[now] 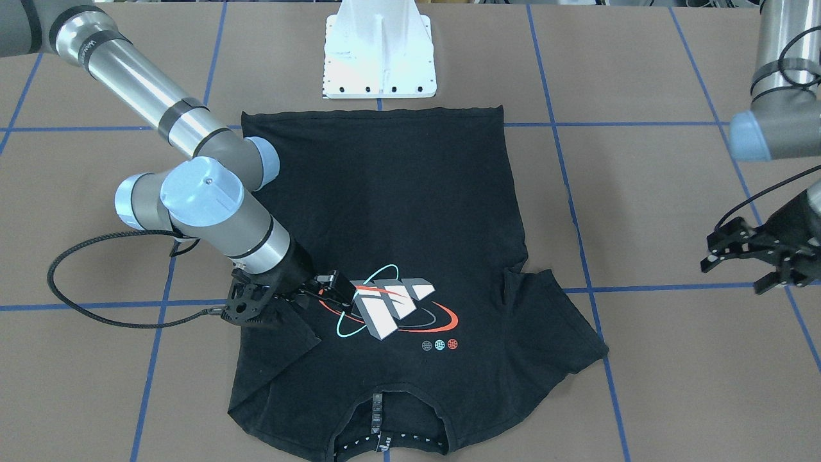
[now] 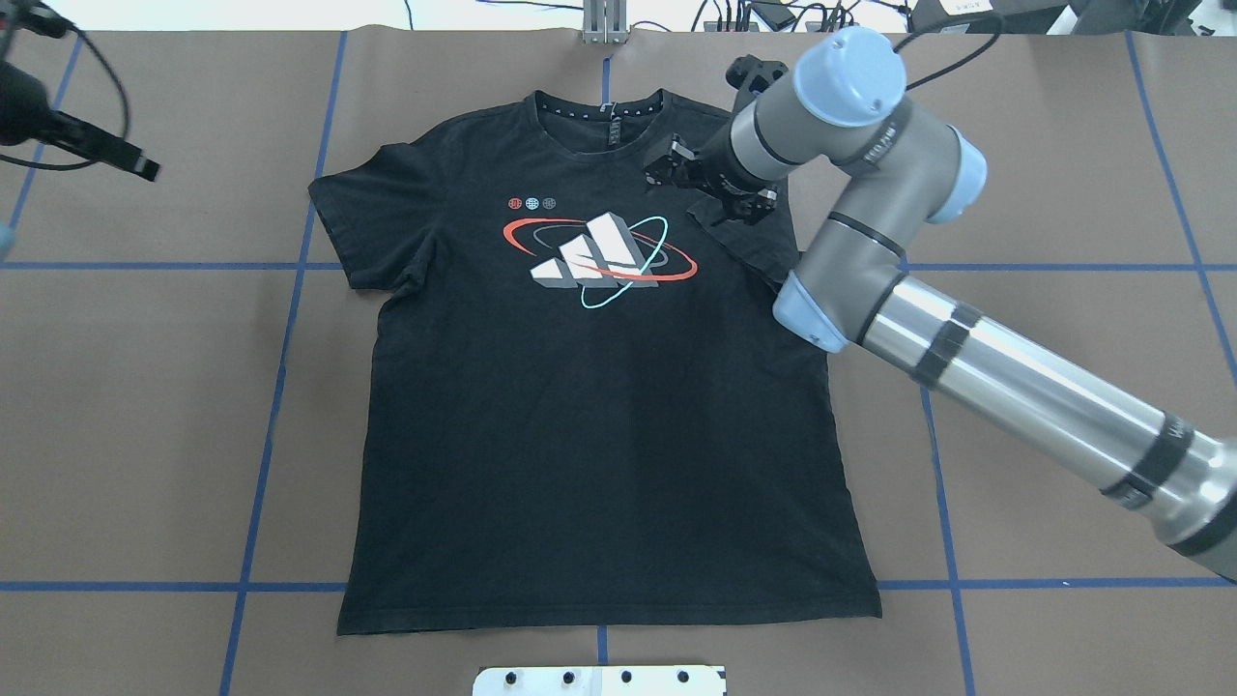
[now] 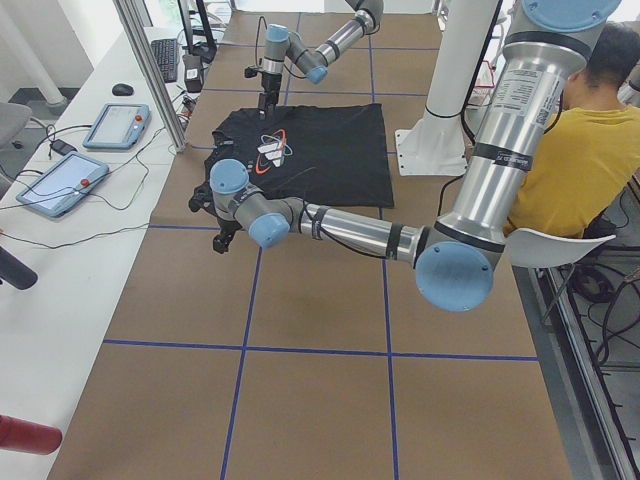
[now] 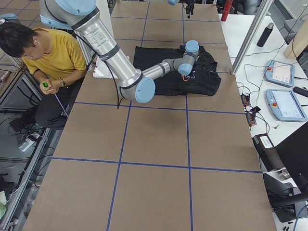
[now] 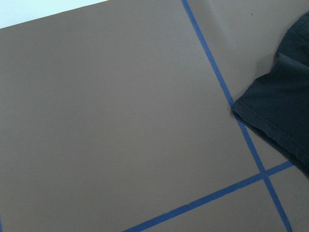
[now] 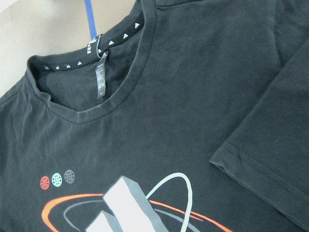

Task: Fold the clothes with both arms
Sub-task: 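Fold the sleeve inward with the right gripper while the left gripper reaches the other sleeve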

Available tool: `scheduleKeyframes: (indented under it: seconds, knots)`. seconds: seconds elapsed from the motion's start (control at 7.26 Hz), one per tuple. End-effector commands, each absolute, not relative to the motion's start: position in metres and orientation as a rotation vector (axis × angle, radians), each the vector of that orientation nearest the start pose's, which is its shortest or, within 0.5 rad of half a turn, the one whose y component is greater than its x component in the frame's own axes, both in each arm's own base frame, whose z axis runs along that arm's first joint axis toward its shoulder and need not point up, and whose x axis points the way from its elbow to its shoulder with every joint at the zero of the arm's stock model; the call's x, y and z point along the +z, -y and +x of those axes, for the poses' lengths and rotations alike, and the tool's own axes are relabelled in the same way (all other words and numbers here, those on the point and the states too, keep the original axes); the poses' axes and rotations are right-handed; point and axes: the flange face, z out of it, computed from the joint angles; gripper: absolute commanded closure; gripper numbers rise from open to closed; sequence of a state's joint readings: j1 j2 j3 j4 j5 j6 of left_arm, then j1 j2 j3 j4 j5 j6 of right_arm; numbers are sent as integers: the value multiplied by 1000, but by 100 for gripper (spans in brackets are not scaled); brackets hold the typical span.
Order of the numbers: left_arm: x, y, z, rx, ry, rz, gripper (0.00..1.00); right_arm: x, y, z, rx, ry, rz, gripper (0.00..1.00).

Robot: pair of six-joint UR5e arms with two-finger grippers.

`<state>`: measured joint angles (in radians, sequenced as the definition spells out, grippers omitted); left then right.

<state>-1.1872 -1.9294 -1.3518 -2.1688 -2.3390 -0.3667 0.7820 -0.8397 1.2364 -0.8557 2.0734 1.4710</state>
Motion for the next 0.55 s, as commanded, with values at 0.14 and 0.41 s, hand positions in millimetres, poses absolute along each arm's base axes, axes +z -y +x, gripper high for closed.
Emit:
scheduleKeyframes:
  seconds: [0.14, 0.41]
  knots:
    - [486, 685, 273, 311, -980, 333, 5, 300, 562, -446, 311, 1201, 71, 0]
    - [489, 688, 293, 239, -1026, 317, 33, 305, 559, -441, 317, 1198, 78, 0]
